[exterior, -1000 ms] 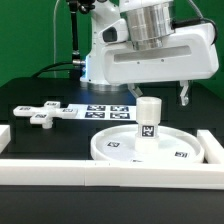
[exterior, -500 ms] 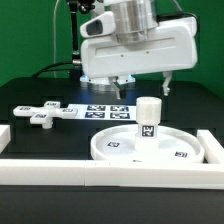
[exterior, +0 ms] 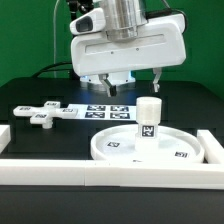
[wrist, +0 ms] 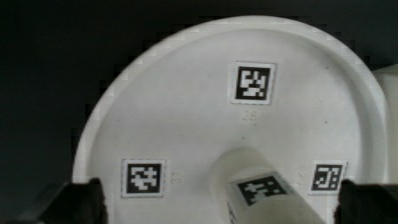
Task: Assemble round table
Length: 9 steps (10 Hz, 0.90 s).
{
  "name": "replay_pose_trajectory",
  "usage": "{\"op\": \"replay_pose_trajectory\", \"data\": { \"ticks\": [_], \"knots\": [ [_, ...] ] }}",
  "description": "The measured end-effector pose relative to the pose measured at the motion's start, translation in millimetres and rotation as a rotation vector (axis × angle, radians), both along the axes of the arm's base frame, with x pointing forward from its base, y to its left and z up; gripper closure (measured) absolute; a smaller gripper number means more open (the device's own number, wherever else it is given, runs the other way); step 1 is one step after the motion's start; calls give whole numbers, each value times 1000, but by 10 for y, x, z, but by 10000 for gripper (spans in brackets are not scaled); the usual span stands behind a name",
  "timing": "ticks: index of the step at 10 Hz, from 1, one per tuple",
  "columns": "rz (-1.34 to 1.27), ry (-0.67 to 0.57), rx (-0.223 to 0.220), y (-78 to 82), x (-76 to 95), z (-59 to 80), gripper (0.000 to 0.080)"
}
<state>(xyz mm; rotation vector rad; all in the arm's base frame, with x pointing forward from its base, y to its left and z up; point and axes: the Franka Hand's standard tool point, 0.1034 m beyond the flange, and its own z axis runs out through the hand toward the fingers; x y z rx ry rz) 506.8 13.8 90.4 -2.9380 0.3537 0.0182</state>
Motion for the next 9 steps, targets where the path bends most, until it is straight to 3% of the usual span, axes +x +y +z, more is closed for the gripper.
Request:
{"op": "replay_pose_trajectory", "data": {
  "ticks": [3, 5, 9],
  "knots": [
    [438, -88, -70, -99, 5, -24, 150],
    [588, -104, -78, -262, -55, -51, 150],
    [787, -130, -85, -275, -53, -56, 150]
  ]
}}
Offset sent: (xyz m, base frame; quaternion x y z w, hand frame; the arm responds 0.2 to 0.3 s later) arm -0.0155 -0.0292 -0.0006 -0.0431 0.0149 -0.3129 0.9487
